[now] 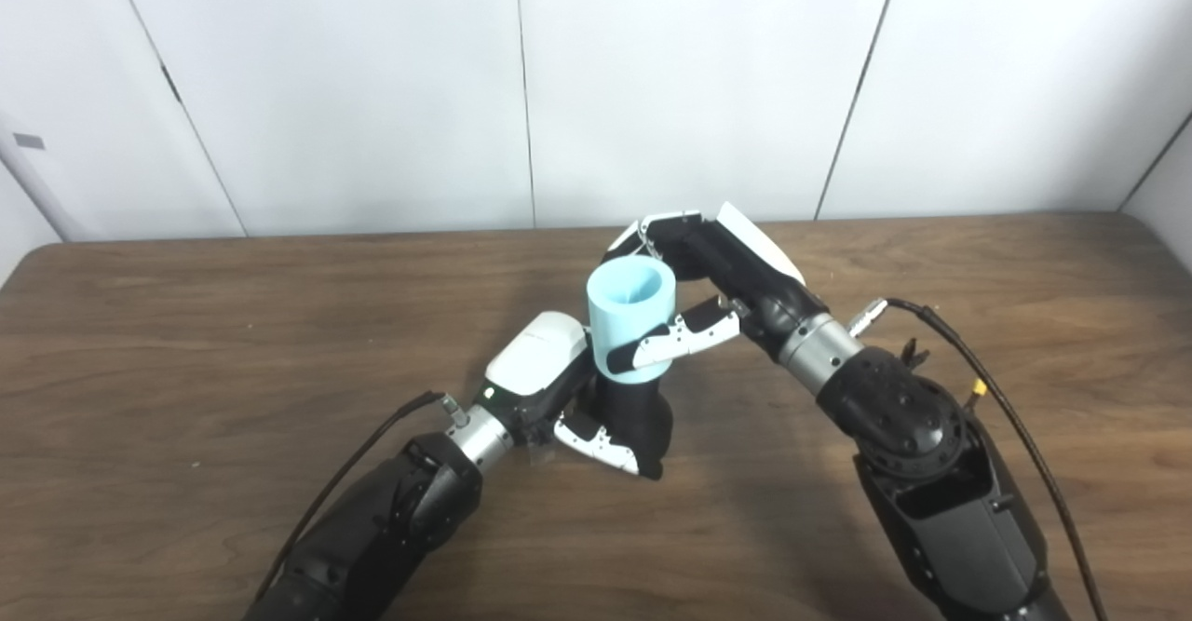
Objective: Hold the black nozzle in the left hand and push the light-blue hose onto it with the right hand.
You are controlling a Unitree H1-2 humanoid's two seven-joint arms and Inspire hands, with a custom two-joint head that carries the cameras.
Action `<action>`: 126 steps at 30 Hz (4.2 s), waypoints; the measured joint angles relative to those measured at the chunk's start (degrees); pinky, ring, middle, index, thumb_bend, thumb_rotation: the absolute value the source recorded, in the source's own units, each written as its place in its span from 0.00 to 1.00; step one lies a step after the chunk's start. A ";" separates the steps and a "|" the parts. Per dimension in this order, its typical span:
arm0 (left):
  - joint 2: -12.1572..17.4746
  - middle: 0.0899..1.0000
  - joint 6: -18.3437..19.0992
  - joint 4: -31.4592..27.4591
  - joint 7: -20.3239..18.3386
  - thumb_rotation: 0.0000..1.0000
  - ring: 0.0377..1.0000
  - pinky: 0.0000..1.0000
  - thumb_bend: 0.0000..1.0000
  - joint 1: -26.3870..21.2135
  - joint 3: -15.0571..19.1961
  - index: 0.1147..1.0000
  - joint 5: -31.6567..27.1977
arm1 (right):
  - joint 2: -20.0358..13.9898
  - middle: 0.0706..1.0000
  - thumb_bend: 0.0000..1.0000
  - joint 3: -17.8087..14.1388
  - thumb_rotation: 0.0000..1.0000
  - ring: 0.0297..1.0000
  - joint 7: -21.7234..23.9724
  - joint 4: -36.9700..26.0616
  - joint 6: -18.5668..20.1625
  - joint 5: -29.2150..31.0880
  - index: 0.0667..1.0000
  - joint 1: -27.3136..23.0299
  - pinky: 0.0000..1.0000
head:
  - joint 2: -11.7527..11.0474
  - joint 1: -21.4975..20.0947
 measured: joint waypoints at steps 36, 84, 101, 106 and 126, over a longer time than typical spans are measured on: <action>-1.61 0.43 1.22 -2.37 -2.21 0.00 0.35 0.33 0.50 2.01 1.72 0.47 1.58 | -0.42 0.42 0.52 -0.97 0.00 0.40 -5.37 4.06 -12.84 0.16 0.49 7.73 0.33 | 1.67 0.70; -1.43 0.43 1.16 -3.55 -3.48 0.00 0.35 0.33 0.50 3.16 3.05 0.46 1.59 | -6.00 0.43 0.51 8.56 0.00 0.37 -5.86 0.43 -2.69 -6.07 0.50 4.70 0.33 | 3.16 0.62; -1.89 0.44 1.22 -3.79 -3.91 0.00 0.36 0.35 0.50 3.27 3.31 0.46 1.85 | -9.01 0.99 0.99 8.64 0.30 0.98 -1.19 0.06 -4.30 -3.43 1.00 8.21 0.87 | 2.73 -0.09; -1.92 0.42 1.32 -3.54 -4.00 0.00 0.34 0.33 0.50 3.29 3.52 0.48 1.81 | -9.24 1.00 1.00 6.65 0.42 1.00 1.78 -1.60 -3.43 -3.68 1.00 8.37 0.96 | 2.46 0.00; -2.41 0.42 1.29 -2.88 -4.11 0.00 0.34 0.32 0.50 2.87 3.50 0.48 1.81 | -7.72 1.00 1.00 -6.17 0.39 1.00 1.25 2.55 -6.56 -0.27 1.00 6.68 0.97 | 2.11 0.18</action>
